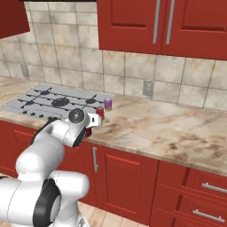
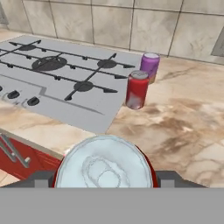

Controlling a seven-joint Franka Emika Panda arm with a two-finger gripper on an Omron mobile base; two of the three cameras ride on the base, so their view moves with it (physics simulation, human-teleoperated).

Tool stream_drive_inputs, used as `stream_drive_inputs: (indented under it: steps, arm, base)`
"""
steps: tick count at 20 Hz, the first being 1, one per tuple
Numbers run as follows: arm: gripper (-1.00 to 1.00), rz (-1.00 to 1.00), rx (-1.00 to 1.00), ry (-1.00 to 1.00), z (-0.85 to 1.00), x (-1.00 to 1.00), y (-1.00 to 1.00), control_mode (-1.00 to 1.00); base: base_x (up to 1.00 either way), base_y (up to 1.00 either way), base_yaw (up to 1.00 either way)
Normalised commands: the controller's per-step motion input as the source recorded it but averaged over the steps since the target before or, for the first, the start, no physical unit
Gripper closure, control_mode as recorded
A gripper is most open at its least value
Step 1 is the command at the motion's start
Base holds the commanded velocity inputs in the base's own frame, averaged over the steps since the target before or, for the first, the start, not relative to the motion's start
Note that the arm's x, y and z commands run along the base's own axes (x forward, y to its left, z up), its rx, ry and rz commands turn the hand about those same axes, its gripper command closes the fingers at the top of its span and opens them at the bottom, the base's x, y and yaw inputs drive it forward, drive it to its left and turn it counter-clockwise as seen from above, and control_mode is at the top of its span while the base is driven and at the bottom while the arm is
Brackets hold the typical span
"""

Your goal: Four empty soda cans are scattered around the kitchen. Gather all the cans and cluster them next to the stove for recycling.

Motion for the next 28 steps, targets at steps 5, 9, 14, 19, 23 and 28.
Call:
stream_drive_inputs:
  steps: [5,9,14,19,23,28]
  arm:
    - [1.00,0.00,0.00,0.00,0.00,0.00,0.00,1.00]
    - [1.00,0.00,0.00,0.00,0.00,0.00,0.00,1.00]
    - [1.00,0.00,0.00,0.00,0.00,0.00,0.00,1.00]
    - [1.00,0.00,0.00,0.00,0.00,0.00,0.00,1.00]
    - [1.00,0.00,0.00,0.00,0.00,0.00,0.00,1.00]
    - [1.00,-0.03,0.04,0.00,-0.03,0.24,0.00,-1.00]
  base:
    - [0.38,0.00,-0.06]
    - [0.31,0.00,-0.06]
    - [0.20,0.00,-0.05]
    - [0.13,0.00,-0.03]
    - [0.19,0.00,-0.02]
    - [0.00,0.00,0.00]
